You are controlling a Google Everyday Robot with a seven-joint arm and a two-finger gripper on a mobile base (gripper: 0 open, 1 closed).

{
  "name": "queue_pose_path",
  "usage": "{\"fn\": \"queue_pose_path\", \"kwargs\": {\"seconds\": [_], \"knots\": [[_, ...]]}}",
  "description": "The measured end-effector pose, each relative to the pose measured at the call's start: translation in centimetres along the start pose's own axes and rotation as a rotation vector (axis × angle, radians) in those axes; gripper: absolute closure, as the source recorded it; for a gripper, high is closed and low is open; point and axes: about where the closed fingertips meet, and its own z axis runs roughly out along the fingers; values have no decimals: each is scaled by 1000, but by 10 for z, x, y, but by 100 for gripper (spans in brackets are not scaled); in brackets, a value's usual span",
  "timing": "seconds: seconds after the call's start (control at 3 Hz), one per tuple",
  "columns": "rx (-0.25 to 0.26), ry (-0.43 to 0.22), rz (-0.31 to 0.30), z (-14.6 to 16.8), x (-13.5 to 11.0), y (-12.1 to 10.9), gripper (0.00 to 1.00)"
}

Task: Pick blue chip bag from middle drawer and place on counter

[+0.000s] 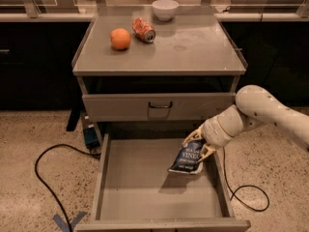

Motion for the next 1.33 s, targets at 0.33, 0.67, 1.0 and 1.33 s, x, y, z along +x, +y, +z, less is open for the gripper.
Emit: {"fn": "queue_pose_path", "kwargs": {"seconds": [0.33,0.67,1.0,1.33], "knots": [[101,-41,-54,-55,-24,-30,100],[227,-98,-116,-126,-60,-72,100],[337,-144,-186,-193,-95,-118,100],[395,-180,-274,-229,-116,-162,100]]}}
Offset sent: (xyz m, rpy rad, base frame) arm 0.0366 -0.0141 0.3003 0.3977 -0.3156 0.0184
